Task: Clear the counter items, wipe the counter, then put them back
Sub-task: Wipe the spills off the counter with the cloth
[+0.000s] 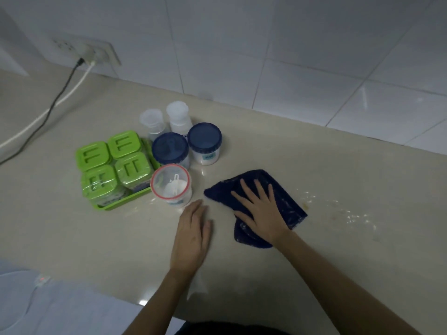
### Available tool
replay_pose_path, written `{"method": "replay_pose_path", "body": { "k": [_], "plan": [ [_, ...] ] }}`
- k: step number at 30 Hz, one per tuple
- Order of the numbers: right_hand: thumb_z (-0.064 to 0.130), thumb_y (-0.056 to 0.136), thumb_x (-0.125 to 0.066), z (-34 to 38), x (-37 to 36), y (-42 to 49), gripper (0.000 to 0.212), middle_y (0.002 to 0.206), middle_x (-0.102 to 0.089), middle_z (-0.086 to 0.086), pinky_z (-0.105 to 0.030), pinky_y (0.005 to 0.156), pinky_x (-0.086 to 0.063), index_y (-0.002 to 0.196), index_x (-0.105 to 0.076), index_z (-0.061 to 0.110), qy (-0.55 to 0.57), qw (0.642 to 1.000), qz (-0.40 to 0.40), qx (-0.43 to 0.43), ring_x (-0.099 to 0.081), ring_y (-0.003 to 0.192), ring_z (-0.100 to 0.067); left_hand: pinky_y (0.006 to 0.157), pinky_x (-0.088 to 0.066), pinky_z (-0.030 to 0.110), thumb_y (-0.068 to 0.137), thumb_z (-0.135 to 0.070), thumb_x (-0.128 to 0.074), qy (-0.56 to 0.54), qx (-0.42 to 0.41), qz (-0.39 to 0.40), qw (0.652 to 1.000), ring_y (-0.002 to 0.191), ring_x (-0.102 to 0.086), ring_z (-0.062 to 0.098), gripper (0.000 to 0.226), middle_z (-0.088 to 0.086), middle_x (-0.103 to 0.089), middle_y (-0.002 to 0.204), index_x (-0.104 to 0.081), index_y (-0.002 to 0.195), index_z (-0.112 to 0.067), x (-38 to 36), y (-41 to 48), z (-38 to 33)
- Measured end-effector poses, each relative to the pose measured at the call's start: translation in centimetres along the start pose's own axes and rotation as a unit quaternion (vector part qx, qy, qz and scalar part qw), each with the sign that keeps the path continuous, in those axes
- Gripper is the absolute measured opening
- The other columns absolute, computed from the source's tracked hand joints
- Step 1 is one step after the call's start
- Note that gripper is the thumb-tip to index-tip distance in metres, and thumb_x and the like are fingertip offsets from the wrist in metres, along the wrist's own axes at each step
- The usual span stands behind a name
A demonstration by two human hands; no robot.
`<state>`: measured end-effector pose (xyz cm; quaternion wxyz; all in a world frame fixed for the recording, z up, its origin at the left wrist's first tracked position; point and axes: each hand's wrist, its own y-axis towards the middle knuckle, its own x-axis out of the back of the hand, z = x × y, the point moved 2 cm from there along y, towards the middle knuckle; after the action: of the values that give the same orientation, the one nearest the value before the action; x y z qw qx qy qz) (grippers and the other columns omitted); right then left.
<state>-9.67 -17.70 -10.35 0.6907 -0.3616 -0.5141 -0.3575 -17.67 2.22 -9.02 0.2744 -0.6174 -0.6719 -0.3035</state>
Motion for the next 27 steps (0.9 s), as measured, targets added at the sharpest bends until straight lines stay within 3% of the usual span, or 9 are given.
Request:
{"method": "replay_pose_path", "body": {
  "k": [3,6,9,12,16,20,27],
  "plan": [
    [0.055,0.095,-0.024,-0.9,0.0,-0.8,0.052,0.158,-0.016,0.008,-0.055,0.118,-0.006,0.143,-0.028,0.038,0.063,0.997,-0.012,0.049,-0.01,0.146,-0.026,0.117,-0.024,0.026,0.097,-0.031,-0.045,-0.009,0.004,-0.002,1.0,0.135,-0.032,0.006,0.043,-0.001,-0.041,0.144,-0.042,0.138,-0.016,0.1,-0.2,0.2],
    [0.055,0.093,-0.029,-3.8,0.6,0.0,0.053,0.156,-0.017,0.008,-0.058,0.117,-0.011,0.142,-0.033,0.036,0.089,0.994,-0.055,-0.036,-0.011,0.146,-0.026,0.119,-0.02,0.033,0.096,-0.028,-0.046,0.059,-0.055,0.037,0.996,0.136,-0.036,0.014,0.041,0.005,-0.045,0.144,-0.049,0.133,-0.011,-0.3,-0.1,0.1],
    [0.06,0.089,-0.023,-6.7,1.6,0.2,0.061,0.158,-0.017,0.003,-0.056,0.117,-0.006,0.144,-0.03,0.034,0.088,0.984,-0.062,-0.141,-0.01,0.146,-0.03,0.121,-0.013,0.035,0.096,-0.03,-0.044,0.157,-0.127,0.09,0.975,0.137,-0.04,0.022,0.044,0.012,-0.046,0.145,-0.049,0.134,-0.007,-1.3,-0.1,-0.3],
    [0.06,0.089,-0.022,-6.0,1.3,-0.5,0.062,0.159,-0.016,0.0,-0.056,0.116,-0.003,0.145,-0.027,0.034,0.071,0.981,-0.062,-0.171,-0.009,0.146,-0.034,0.12,-0.012,0.036,0.098,-0.035,-0.039,0.179,-0.149,0.109,0.966,0.141,-0.034,0.022,0.05,0.011,-0.039,0.15,-0.043,0.139,-0.007,-1.8,-0.2,-1.3],
    [0.055,0.093,-0.028,-1.4,-0.4,-2.5,0.056,0.156,-0.023,-0.004,-0.059,0.115,-0.01,0.143,-0.033,0.03,0.058,0.992,-0.057,-0.1,-0.017,0.143,-0.04,0.122,-0.002,0.03,0.098,-0.038,-0.037,0.175,-0.12,0.111,0.971,0.145,-0.023,0.016,0.055,0.009,-0.03,0.155,-0.033,0.145,-0.01,-2.2,-0.5,-1.5],
    [0.056,0.094,-0.022,-0.2,-1.1,-3.5,0.056,0.156,-0.025,-0.002,-0.056,0.116,-0.009,0.144,-0.03,0.033,0.032,0.997,-0.044,-0.047,-0.019,0.143,-0.037,0.12,0.007,0.022,0.099,-0.04,-0.032,0.148,-0.069,0.091,0.982,0.147,-0.011,0.011,0.059,0.0,-0.017,0.158,-0.018,0.15,-0.015,-2.1,-0.4,-1.4],
    [0.061,0.093,-0.006,-0.4,0.0,1.4,0.062,0.156,-0.027,-0.006,-0.066,0.111,-0.016,0.145,-0.025,0.033,0.005,0.999,-0.003,-0.04,-0.023,0.141,-0.043,0.12,0.005,0.027,0.098,-0.041,-0.032,0.195,-0.051,0.089,0.975,0.148,-0.01,0.016,0.058,0.009,-0.018,0.159,-0.028,0.147,-0.01,-2.4,-0.1,-1.5]
  ]
}}
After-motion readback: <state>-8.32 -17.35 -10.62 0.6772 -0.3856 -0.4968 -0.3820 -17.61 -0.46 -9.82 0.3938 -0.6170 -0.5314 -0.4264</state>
